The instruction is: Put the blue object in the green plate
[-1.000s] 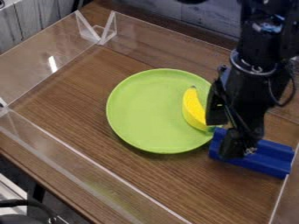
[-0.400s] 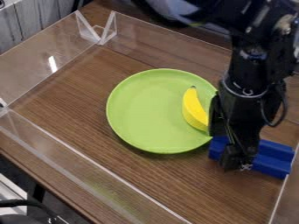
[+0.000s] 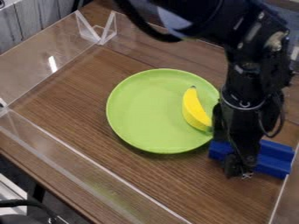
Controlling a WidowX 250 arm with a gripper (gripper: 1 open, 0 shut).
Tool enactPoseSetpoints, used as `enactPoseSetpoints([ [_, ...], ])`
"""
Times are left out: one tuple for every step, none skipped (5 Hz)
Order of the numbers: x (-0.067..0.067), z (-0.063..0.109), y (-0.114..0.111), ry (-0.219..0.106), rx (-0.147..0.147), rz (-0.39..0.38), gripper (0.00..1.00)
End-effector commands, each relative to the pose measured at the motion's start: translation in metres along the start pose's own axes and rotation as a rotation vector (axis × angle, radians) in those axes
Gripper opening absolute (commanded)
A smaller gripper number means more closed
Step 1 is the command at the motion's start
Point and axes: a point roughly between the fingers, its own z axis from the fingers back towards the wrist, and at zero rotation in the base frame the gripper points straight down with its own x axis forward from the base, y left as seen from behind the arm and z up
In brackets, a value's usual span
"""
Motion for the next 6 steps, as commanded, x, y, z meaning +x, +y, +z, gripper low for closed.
enactPoseSetpoints([
  [0.008, 0.002, 0.001, -0.045, 0.011, -0.01, 1.0],
  [0.01, -0.007, 0.002, -0.052, 0.012, -0.014, 1.0],
  [0.012, -0.012, 0.004, -0.058, 0.016, -0.019, 1.0],
  [0.014, -0.016, 0.006, -0.059, 0.017, -0.017, 1.0],
  [0.014, -0.016, 0.01, -0.061, 0.02, -0.015, 0.0],
  [0.013, -0.013, 0.014, -0.058, 0.019, -0.008, 0.0],
])
